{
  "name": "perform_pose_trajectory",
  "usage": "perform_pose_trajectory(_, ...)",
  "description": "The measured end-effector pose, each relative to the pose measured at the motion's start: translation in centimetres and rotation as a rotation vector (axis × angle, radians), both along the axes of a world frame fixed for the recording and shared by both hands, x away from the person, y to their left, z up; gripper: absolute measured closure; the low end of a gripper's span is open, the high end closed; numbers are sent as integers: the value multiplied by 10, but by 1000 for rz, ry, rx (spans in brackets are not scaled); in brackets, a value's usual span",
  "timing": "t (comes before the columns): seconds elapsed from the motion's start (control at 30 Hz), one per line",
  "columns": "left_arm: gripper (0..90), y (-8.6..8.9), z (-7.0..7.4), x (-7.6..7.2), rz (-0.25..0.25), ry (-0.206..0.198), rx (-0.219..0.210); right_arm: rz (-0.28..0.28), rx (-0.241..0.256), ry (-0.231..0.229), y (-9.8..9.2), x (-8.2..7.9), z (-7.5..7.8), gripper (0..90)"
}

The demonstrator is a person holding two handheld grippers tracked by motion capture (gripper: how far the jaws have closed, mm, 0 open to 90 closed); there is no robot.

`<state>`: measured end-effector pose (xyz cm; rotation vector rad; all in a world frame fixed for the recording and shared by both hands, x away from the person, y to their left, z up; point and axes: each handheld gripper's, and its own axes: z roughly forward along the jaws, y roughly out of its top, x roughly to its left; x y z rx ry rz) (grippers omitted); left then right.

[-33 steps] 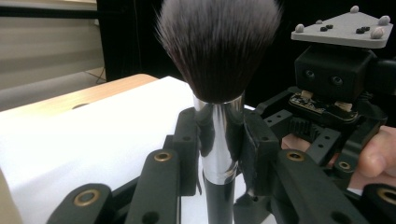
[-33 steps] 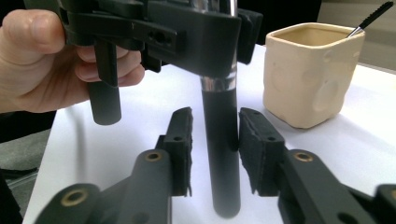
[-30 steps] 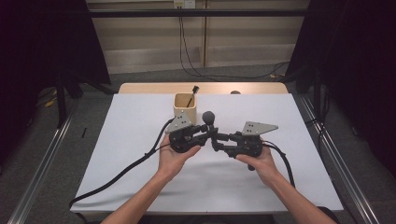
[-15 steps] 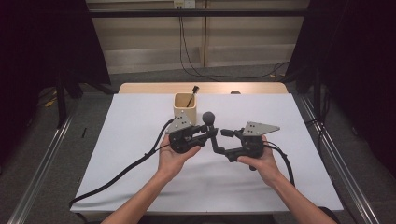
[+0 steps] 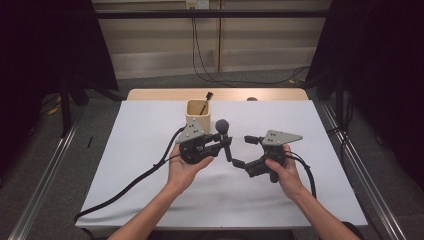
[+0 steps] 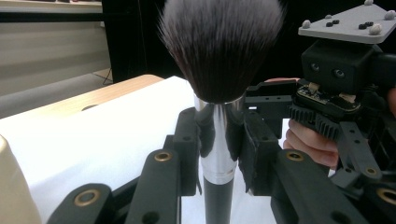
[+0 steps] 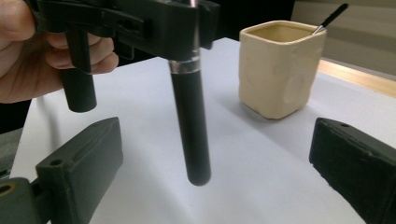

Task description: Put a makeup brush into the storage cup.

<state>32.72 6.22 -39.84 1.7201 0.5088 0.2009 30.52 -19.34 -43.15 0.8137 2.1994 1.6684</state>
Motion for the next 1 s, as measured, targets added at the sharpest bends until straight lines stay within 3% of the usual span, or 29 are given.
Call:
perform_pose_trajectory(0.17,710,1,1,0,-4,-3,6,-48,-9,-18,-4,-4,-2,32)
perform_pose_trajectory(0.37,710,6,6,-3,-8,2,18,-89,33,-26,-12,-9,1,30)
perform_pose_trajectory(0.57,710,13,11,-2,-12,20,2,-135,21,-32,-23,-18,-3,27)
perform_pose_trajectory(0.7,711,22,14,1,10,14,13,-188,24,-49,-35,-22,-3,31)
perform_pose_trajectory(1.0,711,39,18,5,61,-4,21,-237,3,-72,-52,-33,-4,31)
